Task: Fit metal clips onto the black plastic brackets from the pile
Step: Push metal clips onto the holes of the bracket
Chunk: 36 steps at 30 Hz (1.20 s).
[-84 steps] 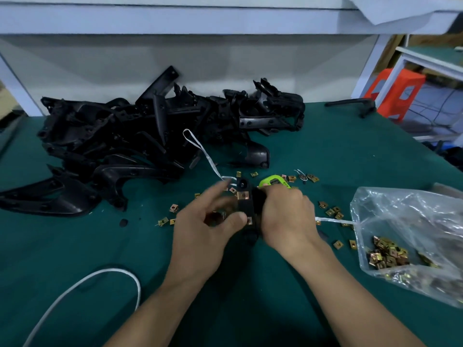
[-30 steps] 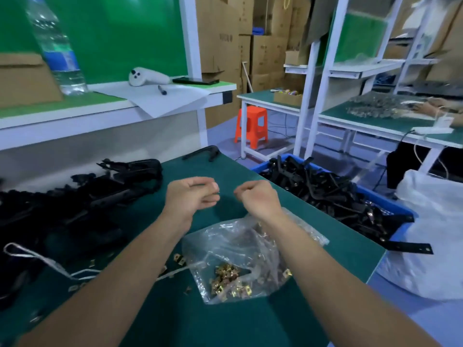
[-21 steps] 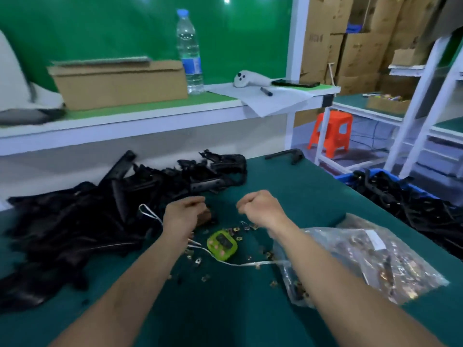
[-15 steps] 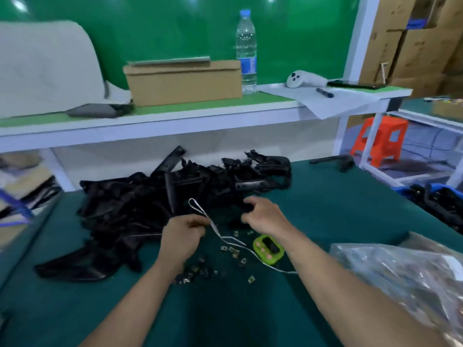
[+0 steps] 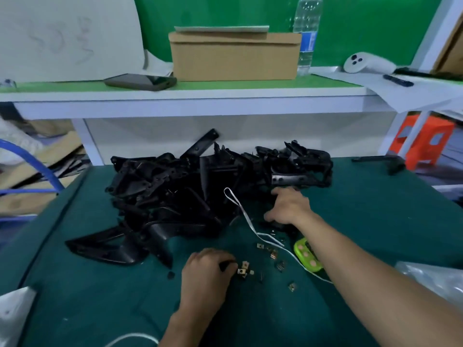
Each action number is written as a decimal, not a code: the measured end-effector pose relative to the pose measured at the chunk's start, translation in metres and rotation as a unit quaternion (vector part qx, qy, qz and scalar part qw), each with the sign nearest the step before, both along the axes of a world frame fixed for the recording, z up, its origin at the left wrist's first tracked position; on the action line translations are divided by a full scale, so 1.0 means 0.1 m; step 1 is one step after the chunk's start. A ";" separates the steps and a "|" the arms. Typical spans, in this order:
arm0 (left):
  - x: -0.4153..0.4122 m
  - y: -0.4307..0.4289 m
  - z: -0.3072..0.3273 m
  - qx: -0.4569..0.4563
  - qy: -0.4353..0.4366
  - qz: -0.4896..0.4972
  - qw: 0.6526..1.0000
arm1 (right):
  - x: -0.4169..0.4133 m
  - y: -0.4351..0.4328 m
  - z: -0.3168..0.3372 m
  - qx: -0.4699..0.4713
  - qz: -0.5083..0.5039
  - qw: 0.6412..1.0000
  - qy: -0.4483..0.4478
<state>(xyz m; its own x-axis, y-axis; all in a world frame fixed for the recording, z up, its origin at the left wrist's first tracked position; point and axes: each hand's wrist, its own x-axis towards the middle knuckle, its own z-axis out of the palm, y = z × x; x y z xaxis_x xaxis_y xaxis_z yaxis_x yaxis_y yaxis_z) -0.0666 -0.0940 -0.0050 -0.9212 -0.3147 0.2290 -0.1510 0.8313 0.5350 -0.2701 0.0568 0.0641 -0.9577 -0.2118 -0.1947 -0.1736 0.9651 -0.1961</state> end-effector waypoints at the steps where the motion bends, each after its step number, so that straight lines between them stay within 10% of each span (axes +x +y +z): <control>1: 0.03 0.01 0.02 -0.009 0.003 0.021 1.000 | 0.00 0.03 -0.03 0.004 -0.011 1.000 -0.017; 8: 0.07 0.00 0.06 0.167 0.056 0.070 0.982 | 0.06 0.18 -0.13 -0.272 -0.172 0.946 0.027; 13: 0.04 0.03 0.05 0.217 0.066 0.056 0.972 | 0.54 0.31 0.09 -0.513 -0.221 0.829 0.036; 23: 0.08 0.16 0.05 0.190 0.112 0.035 0.975 | 1.48 0.18 -0.44 -0.604 -0.227 0.751 -0.143; 36: 0.11 0.07 0.05 0.186 0.100 0.054 0.976 | 1.62 0.37 -0.49 -0.372 -0.039 0.914 0.157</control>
<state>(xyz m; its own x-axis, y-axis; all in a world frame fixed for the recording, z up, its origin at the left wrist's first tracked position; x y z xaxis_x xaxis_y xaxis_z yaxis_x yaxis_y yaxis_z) -0.0560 -0.0868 0.0000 -0.8267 -0.5031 0.2518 -0.0886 0.5584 0.8249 -0.1084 0.0939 0.0151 -0.9597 -0.1026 0.2616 -0.2698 0.5974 -0.7552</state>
